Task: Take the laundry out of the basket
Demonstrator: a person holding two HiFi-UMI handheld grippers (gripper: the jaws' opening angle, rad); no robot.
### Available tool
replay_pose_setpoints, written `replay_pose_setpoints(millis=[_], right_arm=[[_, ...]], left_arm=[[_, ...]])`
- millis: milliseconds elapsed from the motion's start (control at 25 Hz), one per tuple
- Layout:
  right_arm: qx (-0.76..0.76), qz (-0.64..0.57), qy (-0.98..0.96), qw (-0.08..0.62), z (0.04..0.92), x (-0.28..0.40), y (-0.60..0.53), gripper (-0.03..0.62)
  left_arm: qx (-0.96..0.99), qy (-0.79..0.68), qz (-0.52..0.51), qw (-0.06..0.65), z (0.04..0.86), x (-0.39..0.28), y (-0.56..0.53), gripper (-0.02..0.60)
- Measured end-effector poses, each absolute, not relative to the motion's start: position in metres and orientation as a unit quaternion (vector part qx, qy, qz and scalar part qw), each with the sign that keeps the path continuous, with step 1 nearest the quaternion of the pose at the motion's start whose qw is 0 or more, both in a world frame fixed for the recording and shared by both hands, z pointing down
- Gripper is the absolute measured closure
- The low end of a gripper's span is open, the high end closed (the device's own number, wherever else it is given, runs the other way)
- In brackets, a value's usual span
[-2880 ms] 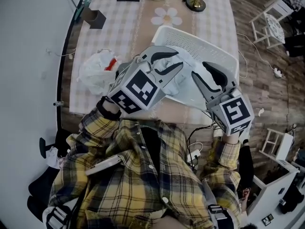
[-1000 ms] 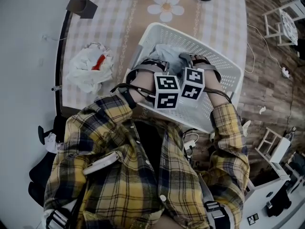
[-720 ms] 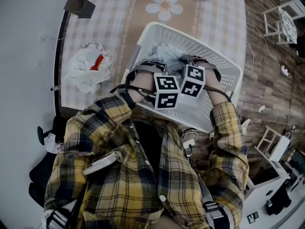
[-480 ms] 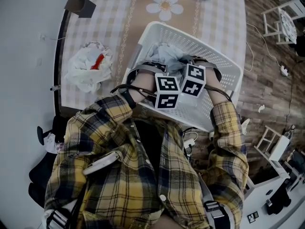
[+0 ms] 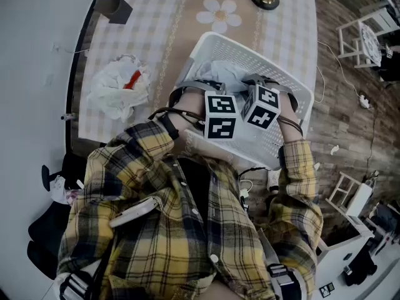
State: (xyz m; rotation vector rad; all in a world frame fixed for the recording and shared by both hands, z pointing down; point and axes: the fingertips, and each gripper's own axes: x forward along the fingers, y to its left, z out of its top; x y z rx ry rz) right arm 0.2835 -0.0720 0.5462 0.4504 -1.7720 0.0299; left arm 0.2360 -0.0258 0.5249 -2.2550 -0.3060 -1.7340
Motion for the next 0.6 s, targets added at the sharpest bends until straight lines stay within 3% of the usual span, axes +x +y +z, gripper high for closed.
replay_pose_setpoints(millis=[600], right_arm=[[0.310,-0.024,-0.757,0.575,0.431,0.287,-0.056,0.502]], left_arm=[[-0.830,-0.059,-0.523,0.186,0.431,0.235,-0.013,0.485]])
